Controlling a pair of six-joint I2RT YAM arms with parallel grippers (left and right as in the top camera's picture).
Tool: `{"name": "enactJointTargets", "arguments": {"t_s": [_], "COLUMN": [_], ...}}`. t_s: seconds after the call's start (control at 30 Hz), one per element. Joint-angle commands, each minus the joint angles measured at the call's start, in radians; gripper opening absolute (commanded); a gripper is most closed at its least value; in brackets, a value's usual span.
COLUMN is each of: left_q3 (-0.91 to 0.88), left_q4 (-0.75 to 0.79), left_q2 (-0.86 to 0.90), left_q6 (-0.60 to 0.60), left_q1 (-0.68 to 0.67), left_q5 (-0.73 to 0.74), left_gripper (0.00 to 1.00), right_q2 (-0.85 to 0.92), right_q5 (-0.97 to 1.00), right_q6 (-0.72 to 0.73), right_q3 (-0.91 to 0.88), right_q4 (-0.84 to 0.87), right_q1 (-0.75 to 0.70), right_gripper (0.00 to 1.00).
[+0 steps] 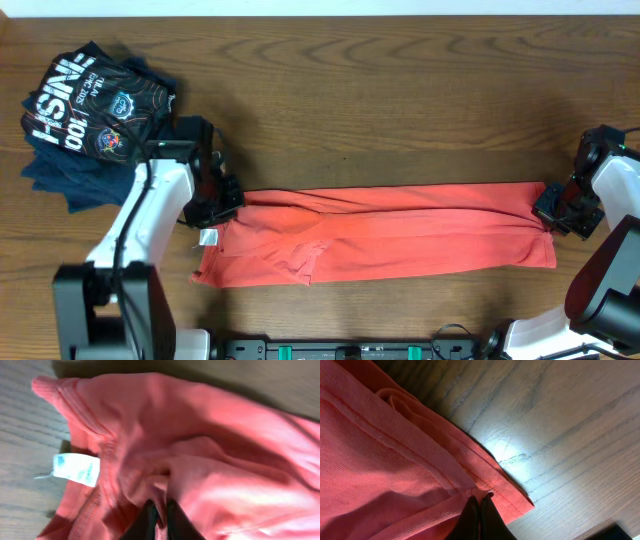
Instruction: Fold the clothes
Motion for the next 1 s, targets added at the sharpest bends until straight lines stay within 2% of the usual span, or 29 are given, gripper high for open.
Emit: {"name": "enactJointTargets", "arguments": {"t_s": [0.0, 0.07, 0.27, 0.3, 0.33, 0.37, 0.6, 0.77, 0.97], "left_q3": [0.026, 0.027, 0.066, 0.069, 0.069, 0.069, 0.068, 0.068, 0.067], "left_q4": [-0.038, -0.054, -0.006, 0.023, 0.053, 0.073, 0.231, 0.250, 0.249], "left_q2": [-0.045, -0.053, -0.104, -0.118, -0.133, -0.142, -0.118, -0.009, 0.137], "left_q6": [0.016, 0.015, -0.037, -0.045, -0.060, -0.076, -0.101, -0.151, -0.258], "left_q1": [0.002, 0.002, 0.002, 0.002, 0.002, 0.001, -0.092, -0.217, -0.294], "left_q5": [0.046, 0.046, -0.001, -0.008, -0.016, -0.023, -0.021, -0.031, -0.040], "left_gripper": [0.21, 0.33, 0.38, 0.43, 0.57, 0.61, 0.62, 0.62, 0.61], "right_q2": [-0.016, -0.016, -0.016, -0.016, -0.016, -0.016, -0.016, -0.016, -0.016], "right_q5": [0.000, 0.000, 0.000, 0.000, 0.000, 0.000, -0.009, -0.008, -0.008], "right_q6": [0.018, 0.018, 0.018, 0.018, 0.018, 0.018, 0.018, 0.018, 0.018], "right_q3": [-0.006, -0.006, -0.006, -0.006, -0.006, -0.006, -0.006, -0.006, -0.006], "right_q4": [0.002, 0.004, 0.010, 0.011, 0.011, 0.011, 0.016, 0.014, 0.011], "right_q1": [-0.008, -0.008, -0.008, -0.008, -0.008, -0.008, -0.008, -0.008, -0.008], "right_gripper": [0.01, 0.01, 0.01, 0.01, 0.02, 0.02, 0.03, 0.03, 0.04]}}
